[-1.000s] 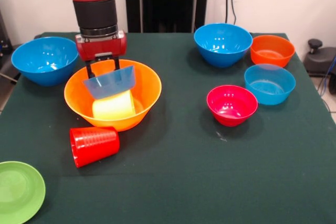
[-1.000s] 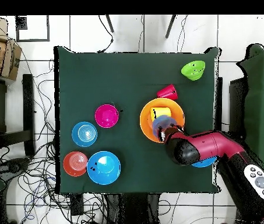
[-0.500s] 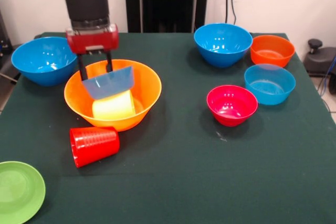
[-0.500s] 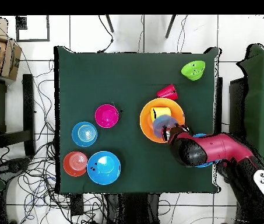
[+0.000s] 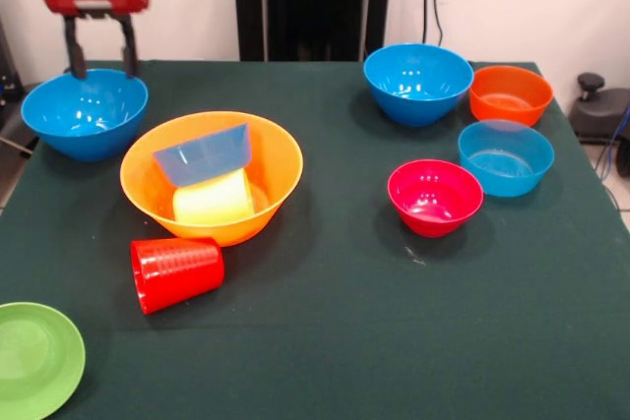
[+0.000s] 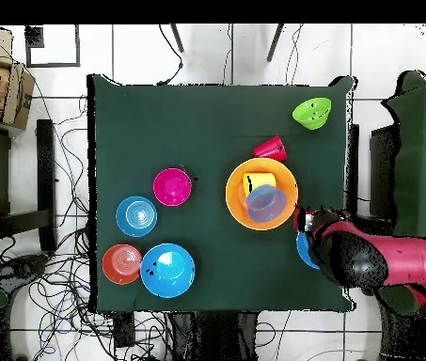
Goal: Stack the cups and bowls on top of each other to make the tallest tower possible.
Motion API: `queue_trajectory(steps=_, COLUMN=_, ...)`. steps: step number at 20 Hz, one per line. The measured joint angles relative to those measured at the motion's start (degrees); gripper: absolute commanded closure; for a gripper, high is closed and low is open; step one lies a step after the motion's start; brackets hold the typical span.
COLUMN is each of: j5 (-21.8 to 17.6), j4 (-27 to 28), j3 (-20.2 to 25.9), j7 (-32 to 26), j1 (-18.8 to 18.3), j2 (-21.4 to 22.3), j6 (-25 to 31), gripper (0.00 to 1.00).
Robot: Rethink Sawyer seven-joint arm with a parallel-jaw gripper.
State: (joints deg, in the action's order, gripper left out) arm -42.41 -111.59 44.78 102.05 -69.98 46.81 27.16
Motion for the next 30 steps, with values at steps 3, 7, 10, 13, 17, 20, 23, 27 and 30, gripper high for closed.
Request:
queue_trajectory(steps=3, j5=0.1, j4=-0.1, j3=0.7, j7=0.0, j1=-1.0, j2=1.6, j6=1.0, gripper=0.0)
queue_trajectory(steps=7, j5=0.1, j4=-0.3, j3=1.3, j7=0.0, j1=-0.9, j2=2.3, j6=1.0, gripper=0.0)
queue_trajectory(steps=10, j5=0.0, j4=-0.3, j3=1.4, j7=0.0, j1=-0.5, j2=2.4, j6=1.0, gripper=0.0)
queue_trajectory(steps=13, j5=-0.2, j4=-0.4, j3=1.4, j7=0.0, j1=0.2, j2=2.4, j6=1.0, gripper=0.0)
queue_trajectory(steps=17, j5=-2.5, j4=-0.5, j3=0.5, j7=0.0, j1=2.5, j2=2.3, j6=0.9, gripper=0.0)
queue_trajectory(steps=20, j5=-4.0, j4=-0.6, j3=-0.4, j7=0.0, j1=4.1, j2=2.3, j6=0.0, gripper=0.0)
queue_trajectory(steps=23, j5=-4.5, j4=-1.3, j3=-1.4, j7=0.0, j1=4.8, j2=2.3, j6=-1.5, gripper=0.0)
queue_trajectory(steps=27, j5=-4.6, j4=-4.7, j3=-2.5, j7=0.0, j1=3.9, j2=2.9, j6=-5.9, gripper=0.0)
queue_trajectory(steps=30, j5=-4.6, j4=-6.9, j3=-3.2, j7=0.0, j1=3.1, j2=3.4, j6=-7.9, gripper=0.0)
